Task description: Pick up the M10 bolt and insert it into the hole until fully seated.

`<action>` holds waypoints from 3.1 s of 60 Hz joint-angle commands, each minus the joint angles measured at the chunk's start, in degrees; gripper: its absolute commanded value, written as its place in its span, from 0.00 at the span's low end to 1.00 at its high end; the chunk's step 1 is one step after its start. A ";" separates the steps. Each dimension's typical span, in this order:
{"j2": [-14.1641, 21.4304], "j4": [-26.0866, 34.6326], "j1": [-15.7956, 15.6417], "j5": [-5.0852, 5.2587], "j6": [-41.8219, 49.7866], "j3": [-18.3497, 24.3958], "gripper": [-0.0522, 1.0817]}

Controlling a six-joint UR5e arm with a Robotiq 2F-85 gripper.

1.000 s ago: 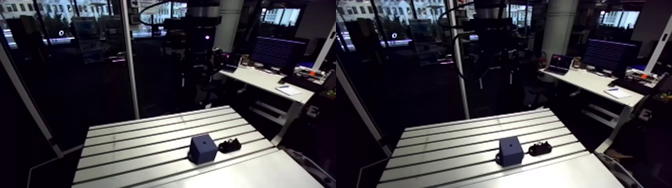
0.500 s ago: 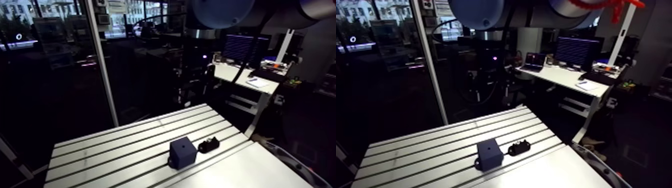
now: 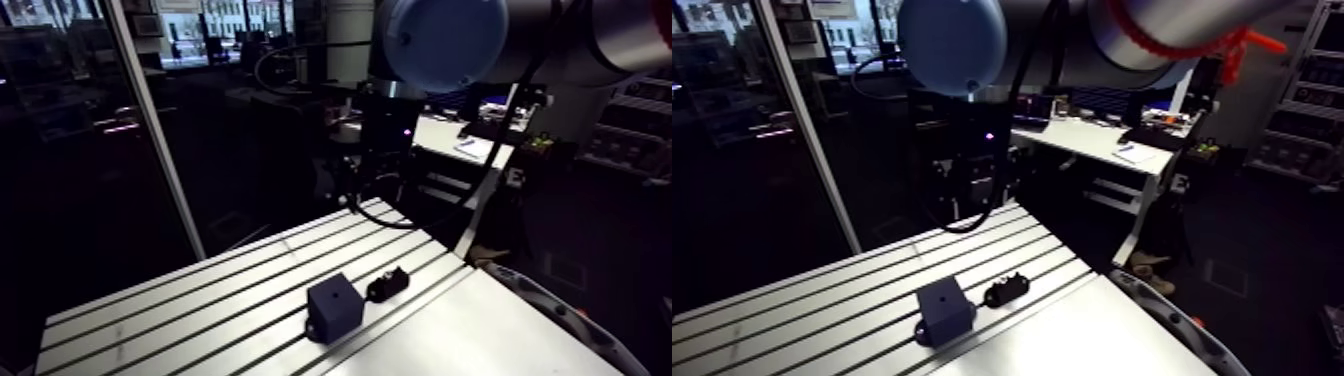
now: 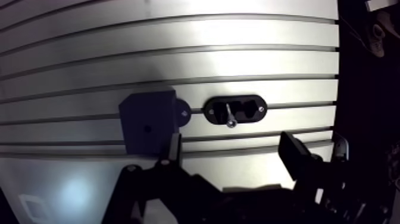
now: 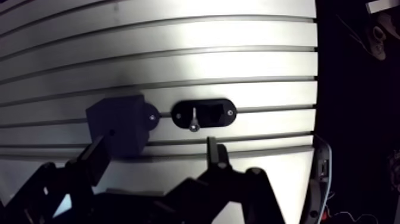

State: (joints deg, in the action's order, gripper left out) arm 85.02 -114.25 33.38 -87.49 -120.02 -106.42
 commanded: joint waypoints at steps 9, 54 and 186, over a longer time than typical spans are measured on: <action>-1.48 -2.85 1.51 -0.27 -2.75 -1.96 0.34; -3.50 -7.49 1.61 -0.35 -7.39 -5.67 0.49; -8.51 -15.44 2.50 -3.52 -7.90 -10.77 0.54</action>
State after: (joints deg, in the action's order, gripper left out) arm 76.56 -129.68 35.95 -91.00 -127.94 -116.90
